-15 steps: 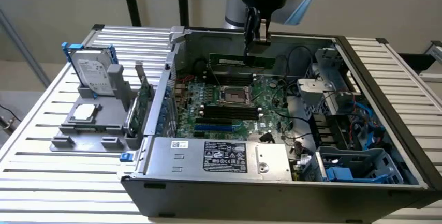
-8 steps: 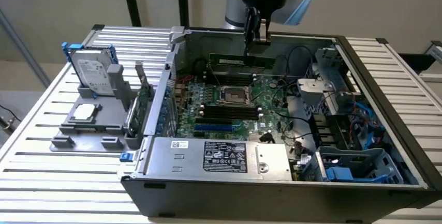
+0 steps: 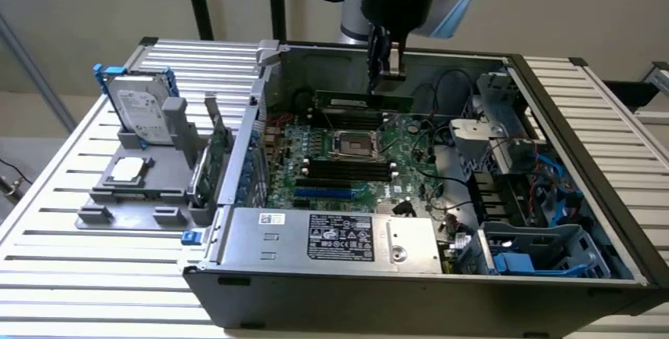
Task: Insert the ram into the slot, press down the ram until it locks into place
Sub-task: 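Insert the ram into the slot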
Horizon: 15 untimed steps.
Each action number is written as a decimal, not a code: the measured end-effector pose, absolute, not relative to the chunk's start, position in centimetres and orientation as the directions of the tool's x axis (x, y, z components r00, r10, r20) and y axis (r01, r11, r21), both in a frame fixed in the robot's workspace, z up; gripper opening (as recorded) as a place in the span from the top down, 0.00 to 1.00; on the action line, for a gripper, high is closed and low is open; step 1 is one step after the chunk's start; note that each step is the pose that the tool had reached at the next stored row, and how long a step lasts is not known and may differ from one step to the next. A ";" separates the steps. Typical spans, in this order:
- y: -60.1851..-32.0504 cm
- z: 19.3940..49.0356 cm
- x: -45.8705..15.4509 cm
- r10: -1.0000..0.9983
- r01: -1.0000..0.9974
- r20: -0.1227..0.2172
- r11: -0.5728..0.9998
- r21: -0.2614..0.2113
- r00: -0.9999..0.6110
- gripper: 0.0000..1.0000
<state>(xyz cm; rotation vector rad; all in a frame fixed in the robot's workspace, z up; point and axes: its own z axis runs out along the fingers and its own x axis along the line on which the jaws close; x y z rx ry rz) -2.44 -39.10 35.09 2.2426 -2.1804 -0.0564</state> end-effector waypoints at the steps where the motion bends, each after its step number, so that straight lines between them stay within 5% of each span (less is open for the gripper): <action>1: -39.1 34.9 -2.4 -0.999 -0.999 -0.017 -0.029 0.035 0.028 0.86; 15: -39.1 32.0 -2.5 -0.999 -0.998 -0.017 -0.047 0.035 0.046 0.86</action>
